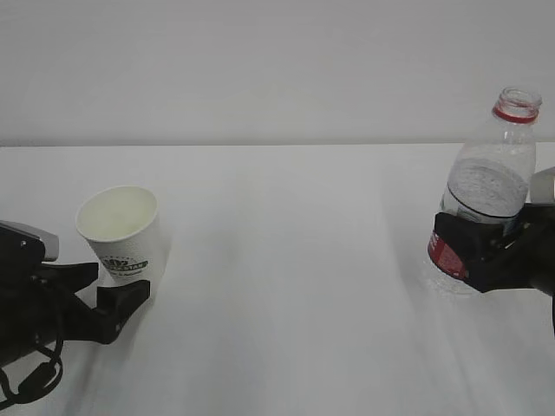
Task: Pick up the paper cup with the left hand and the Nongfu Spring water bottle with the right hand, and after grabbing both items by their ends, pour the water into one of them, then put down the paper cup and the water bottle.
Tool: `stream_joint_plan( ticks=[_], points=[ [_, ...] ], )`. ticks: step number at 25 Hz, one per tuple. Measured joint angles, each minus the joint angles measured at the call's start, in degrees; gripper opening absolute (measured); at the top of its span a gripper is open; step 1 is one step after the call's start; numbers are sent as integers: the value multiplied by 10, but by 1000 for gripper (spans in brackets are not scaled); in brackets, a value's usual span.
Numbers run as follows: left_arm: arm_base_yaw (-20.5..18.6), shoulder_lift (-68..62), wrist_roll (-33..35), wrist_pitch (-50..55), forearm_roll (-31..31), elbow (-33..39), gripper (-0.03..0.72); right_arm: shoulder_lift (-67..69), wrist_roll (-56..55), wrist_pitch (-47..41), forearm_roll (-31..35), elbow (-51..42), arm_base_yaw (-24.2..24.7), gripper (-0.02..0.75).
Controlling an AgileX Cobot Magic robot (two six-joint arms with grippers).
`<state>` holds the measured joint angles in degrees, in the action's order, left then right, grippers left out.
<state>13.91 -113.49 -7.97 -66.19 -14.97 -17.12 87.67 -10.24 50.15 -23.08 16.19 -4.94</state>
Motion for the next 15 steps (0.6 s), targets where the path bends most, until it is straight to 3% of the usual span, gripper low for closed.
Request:
stream_joint_plan(
  ticks=[15],
  points=[
    [0, -9, 0, 0, 15, -45, 692, 0, 0, 0, 1, 0, 0, 494]
  ],
)
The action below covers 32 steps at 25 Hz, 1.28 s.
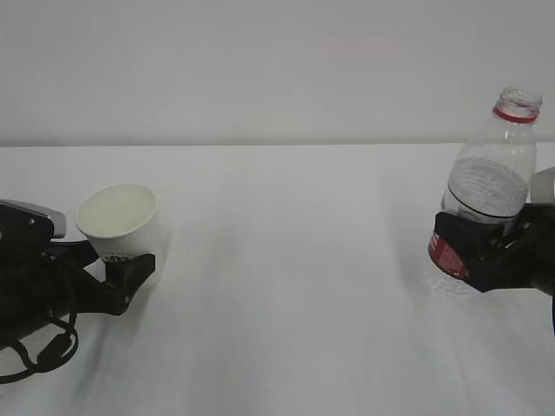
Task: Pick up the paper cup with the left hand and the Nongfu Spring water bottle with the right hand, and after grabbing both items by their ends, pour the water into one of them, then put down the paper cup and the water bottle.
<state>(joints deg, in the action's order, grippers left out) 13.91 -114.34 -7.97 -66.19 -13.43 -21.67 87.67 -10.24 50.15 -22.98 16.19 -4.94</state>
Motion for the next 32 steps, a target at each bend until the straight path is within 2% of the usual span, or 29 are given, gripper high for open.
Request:
stream_joint_plan(
  ticks=[22, 32],
  points=[
    [0, -40, -11, 0, -13, -60, 692, 0, 0, 0, 1, 0, 0, 494],
    [0, -40, -13, 0, -13, -63, 686, 0, 0, 0, 2, 0, 0, 494]
  ],
)
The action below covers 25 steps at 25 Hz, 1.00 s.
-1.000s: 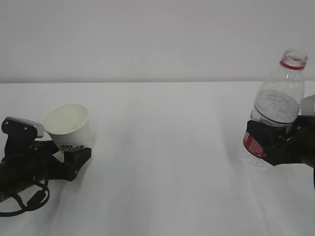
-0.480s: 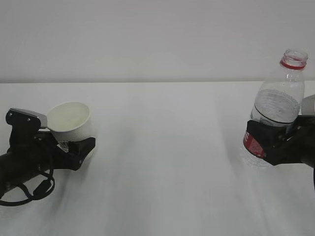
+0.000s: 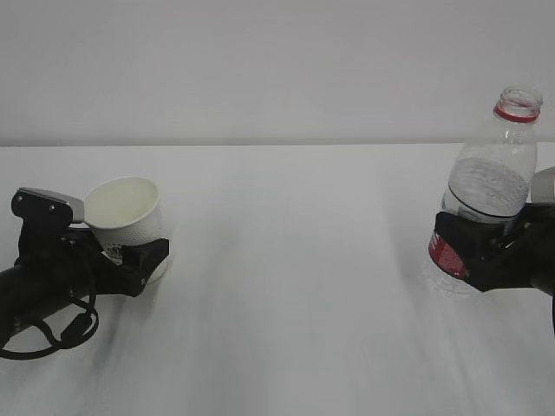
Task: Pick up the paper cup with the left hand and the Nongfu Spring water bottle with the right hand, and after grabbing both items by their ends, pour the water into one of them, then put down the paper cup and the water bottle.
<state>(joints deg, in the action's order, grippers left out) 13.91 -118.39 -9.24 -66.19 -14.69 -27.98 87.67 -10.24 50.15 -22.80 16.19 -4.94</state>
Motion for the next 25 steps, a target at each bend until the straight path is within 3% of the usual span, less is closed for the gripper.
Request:
stream_joint_plan(
  ticks=[8, 25],
  points=[
    [0, 0, 0, 0, -4, 0, 607, 0, 0, 0, 0, 0, 0, 494],
    [0, -1, 0, 0, -49, 0, 587, 0, 0, 0, 0, 0, 0, 494]
  ],
)
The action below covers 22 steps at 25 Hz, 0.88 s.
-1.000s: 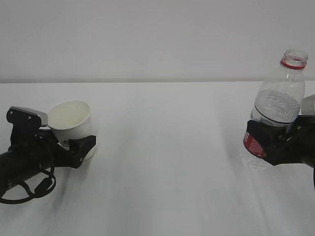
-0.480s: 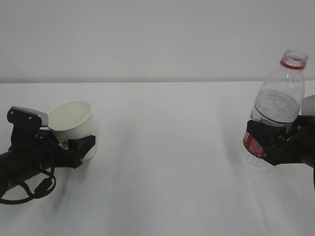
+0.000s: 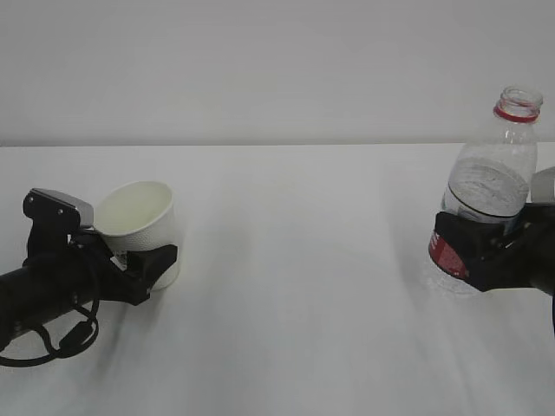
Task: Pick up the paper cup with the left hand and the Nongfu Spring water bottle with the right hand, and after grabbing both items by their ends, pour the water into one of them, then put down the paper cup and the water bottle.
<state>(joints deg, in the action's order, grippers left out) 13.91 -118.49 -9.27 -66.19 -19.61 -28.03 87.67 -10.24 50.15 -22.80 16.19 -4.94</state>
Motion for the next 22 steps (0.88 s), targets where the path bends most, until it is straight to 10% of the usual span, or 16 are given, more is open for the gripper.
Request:
stream_joint_plan(
  ticks=[22],
  points=[
    [53, 19, 0, 1, -157, -1, 534, 0, 0, -4, -2, 0, 0, 494]
  ],
)
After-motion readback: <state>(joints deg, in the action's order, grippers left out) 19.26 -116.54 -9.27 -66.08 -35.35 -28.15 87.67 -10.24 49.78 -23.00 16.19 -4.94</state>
